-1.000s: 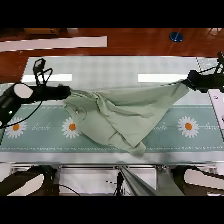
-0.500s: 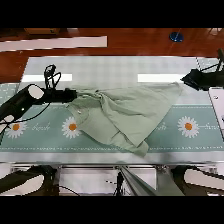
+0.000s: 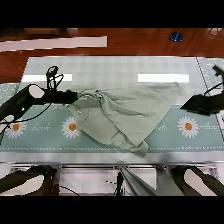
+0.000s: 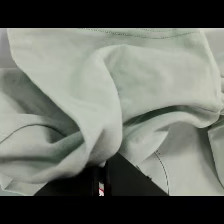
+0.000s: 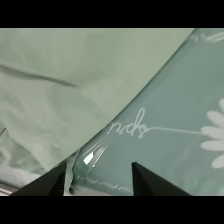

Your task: Fold the shirts.

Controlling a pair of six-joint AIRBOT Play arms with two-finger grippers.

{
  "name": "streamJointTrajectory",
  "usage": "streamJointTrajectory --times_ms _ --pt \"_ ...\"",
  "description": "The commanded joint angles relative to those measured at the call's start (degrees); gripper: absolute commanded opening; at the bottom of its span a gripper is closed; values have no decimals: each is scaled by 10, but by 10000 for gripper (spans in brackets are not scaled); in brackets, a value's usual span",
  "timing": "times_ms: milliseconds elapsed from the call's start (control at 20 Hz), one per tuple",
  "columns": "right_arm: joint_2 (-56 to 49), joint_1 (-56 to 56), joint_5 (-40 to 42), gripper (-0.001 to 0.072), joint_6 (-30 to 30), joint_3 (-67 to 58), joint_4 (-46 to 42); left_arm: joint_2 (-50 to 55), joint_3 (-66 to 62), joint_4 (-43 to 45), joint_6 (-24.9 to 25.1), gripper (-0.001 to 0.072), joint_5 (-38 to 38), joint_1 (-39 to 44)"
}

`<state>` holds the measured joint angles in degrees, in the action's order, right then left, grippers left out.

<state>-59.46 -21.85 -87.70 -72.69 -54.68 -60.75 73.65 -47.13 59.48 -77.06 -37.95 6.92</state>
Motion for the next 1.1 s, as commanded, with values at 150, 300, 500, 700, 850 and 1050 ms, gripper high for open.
streamJointTrajectory --times_ms 150,300,500,700,850,1050 --pt "25 87 38 495 -17 166 47 0 -1 0 17 25 -4 0" --pt "25 153 95 495 -35 217 49 0 -1 0 17 25 -4 0" --pt "25 200 163 495 -56 263 65 0 -1 0 17 26 -4 0" --pt "25 244 232 495 -75 273 94 0 -1 0 17 25 -4 0" --pt "5 283 259 495 -88 273 100 0 -1 0 17 25 -4 0" --pt "-43 333 275 495 -87 272 119 0 -1 0 17 25 -4 0"
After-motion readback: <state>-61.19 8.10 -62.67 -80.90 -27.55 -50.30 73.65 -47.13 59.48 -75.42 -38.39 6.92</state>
